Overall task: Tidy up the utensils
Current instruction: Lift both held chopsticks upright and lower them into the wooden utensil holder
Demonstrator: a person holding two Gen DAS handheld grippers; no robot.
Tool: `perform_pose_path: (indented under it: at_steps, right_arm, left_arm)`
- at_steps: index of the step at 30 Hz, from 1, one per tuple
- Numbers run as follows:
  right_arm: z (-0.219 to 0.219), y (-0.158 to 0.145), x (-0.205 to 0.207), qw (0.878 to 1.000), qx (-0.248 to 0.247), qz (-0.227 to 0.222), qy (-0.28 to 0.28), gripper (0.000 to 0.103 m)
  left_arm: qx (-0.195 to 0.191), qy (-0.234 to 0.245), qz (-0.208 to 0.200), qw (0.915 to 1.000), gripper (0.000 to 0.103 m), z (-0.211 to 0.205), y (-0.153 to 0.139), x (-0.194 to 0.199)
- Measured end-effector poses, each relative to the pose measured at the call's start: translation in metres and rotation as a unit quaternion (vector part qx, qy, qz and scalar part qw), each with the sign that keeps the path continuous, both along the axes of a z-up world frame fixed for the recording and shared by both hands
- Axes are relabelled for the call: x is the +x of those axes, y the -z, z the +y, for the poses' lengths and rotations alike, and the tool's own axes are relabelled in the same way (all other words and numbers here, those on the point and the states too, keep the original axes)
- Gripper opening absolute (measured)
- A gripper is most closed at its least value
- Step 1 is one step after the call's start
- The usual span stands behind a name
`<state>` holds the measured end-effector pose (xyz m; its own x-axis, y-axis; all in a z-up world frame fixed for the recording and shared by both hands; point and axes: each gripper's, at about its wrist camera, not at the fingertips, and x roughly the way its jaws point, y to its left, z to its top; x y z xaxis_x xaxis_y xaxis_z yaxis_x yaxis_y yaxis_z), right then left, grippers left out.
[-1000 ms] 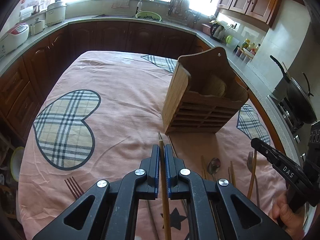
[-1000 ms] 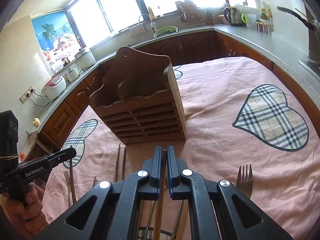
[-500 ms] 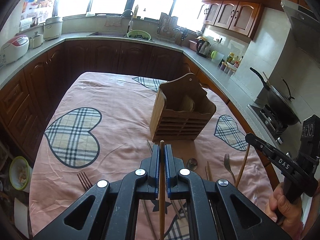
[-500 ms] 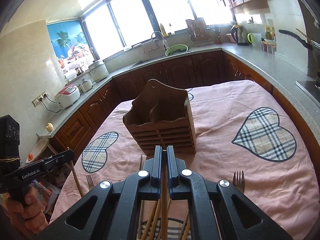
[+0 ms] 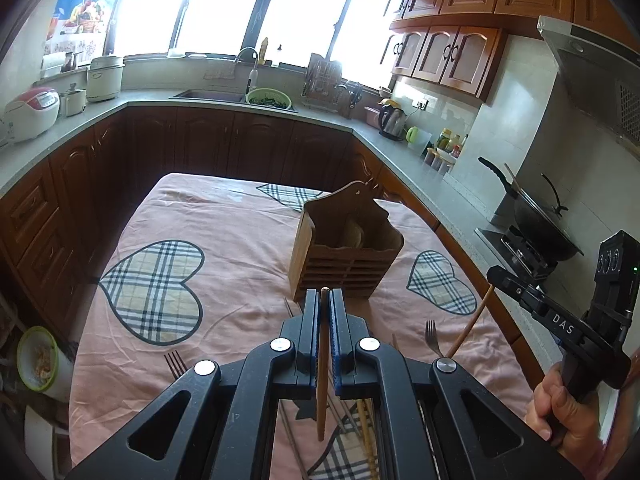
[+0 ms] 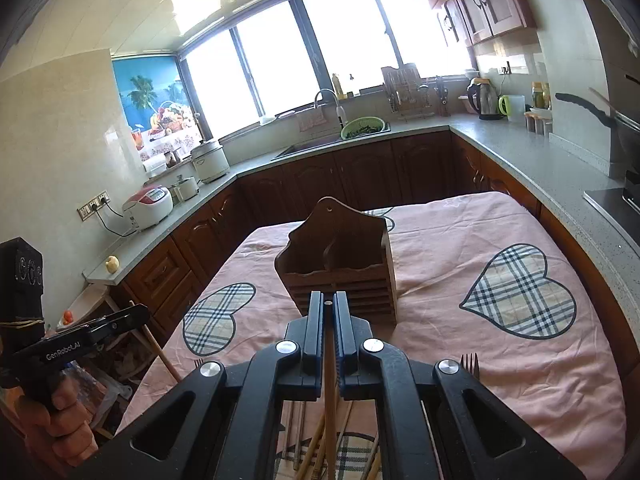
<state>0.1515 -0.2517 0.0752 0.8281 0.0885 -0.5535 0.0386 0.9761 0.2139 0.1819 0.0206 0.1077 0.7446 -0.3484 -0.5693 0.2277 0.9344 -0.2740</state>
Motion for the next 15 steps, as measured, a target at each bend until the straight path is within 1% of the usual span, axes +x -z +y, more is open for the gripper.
perform_pose_path:
  at_steps: [7, 15]
  right_arm:
    - [0.003, -0.022, 0.004, 0.999, -0.011, -0.03, -0.002, 0.004]
    - [0.0, -0.05, 0.024, 0.997, -0.029, -0.066, 0.002, 0.004]
  left_arm:
    - [-0.007, -0.002, -0.04, 0.9992, 0.003, 0.006, -0.02, -0.009]
    - [-0.009, -0.011, -0.089, 0.9959, 0.003, 0.003, -0.042, 0.004]
